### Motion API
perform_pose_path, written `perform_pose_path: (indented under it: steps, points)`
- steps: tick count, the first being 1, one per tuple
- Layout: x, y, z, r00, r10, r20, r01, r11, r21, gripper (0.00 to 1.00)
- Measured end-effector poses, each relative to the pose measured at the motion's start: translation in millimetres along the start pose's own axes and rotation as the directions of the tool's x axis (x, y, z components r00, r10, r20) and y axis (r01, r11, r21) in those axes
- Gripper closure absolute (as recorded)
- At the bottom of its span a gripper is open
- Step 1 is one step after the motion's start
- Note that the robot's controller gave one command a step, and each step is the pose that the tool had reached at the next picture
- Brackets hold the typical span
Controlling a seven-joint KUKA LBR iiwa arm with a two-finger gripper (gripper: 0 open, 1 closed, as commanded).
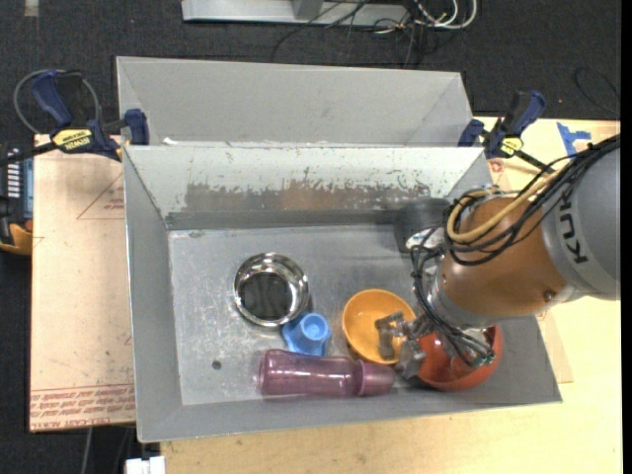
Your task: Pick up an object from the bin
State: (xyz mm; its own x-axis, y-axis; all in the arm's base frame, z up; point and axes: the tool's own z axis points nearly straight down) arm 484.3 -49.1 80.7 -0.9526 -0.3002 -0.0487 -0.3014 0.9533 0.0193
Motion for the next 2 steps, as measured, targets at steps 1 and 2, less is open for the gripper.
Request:
perform_pose_path:
  steps: [1, 2]
  points:
    - [-0.5, 1, -9, 1.0, 0.0, 0.0, 0.0, 1.0, -0.001, 1.0]
    - [-1.3, 2, -31, 1.0, 0.0, -0.002, 0.0, 1.0, -0.002, 1.0]
